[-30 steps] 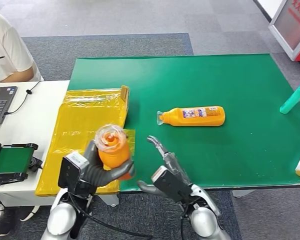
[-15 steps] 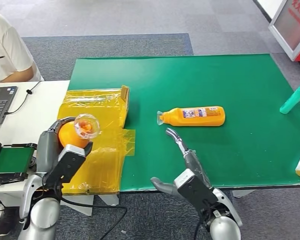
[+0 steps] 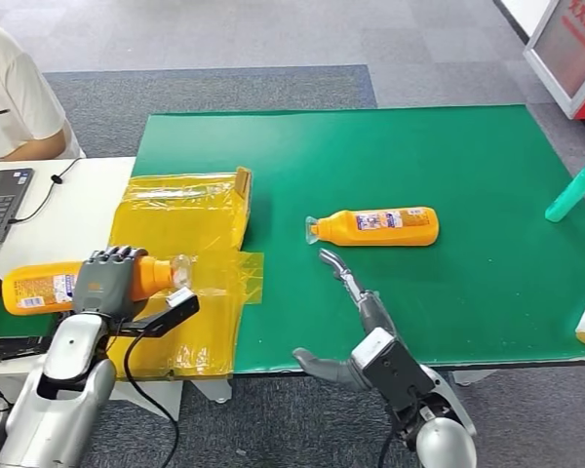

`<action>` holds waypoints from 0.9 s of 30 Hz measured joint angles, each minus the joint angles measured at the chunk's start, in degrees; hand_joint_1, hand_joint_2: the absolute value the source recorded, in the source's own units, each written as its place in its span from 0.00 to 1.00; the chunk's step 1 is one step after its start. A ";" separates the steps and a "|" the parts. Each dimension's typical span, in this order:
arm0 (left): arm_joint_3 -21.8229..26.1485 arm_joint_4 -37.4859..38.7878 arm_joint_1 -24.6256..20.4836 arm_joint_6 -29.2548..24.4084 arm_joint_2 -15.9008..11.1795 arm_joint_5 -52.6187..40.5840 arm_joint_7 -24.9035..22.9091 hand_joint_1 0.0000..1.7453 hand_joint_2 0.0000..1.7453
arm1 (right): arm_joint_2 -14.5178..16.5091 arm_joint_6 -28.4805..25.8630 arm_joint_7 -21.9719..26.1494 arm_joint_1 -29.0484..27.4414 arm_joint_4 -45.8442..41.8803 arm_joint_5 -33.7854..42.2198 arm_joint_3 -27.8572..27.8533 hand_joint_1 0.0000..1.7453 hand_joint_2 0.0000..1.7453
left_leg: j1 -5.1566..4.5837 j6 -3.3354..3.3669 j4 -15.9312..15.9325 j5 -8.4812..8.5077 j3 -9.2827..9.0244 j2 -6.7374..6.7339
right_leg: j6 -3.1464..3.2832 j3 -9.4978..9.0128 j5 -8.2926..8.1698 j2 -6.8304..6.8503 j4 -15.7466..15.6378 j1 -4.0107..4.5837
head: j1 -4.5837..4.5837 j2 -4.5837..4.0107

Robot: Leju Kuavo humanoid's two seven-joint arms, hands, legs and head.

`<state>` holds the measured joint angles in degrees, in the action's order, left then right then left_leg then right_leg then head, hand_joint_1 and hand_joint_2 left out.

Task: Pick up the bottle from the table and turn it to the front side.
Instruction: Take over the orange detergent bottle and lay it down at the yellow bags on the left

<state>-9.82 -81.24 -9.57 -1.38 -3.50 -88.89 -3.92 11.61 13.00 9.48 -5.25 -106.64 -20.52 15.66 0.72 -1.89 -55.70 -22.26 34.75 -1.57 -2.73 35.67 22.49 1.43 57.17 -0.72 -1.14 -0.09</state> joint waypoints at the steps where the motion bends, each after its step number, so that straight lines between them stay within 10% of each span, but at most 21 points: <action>1: -1.38 2.01 -0.88 0.07 -1.12 0.00 -0.20 1.00 1.00 | 0.00 0.17 0.21 0.31 0.07 0.16 -0.02 0.00 1.00 | 0.00 0.00 0.00 0.00 0.00 0.00 | 0.00 0.00 0.00 0.00 0.00 0.00 | -0.01 0.00; 10: -5.47 12.07 -6.26 1.46 -2.72 0.00 3.10 1.00 1.00 | 0.00 0.95 1.15 2.27 0.13 0.97 0.23 0.00 1.00 | -0.01 0.01 0.00 0.01 0.01 0.00 | -0.02 0.01 -0.02 0.00 0.01 -0.01 | -0.01 0.00; 27: -4.59 15.08 -10.61 2.26 7.76 1.87 5.25 1.00 1.00 | 0.00 1.55 1.79 4.43 0.00 2.12 3.07 0.00 1.00 | -0.02 0.02 0.00 0.02 0.03 0.00 | -0.02 -0.02 -0.03 0.00 0.01 -0.01 | -0.01 0.00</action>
<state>-14.41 -66.16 -20.17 0.88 4.26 -87.02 1.33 11.61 14.55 11.27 -0.82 -106.64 -18.40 18.73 0.70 -1.88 -55.71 -22.24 34.78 -1.57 -2.75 35.65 22.46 1.44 57.18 -0.74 -1.15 -0.09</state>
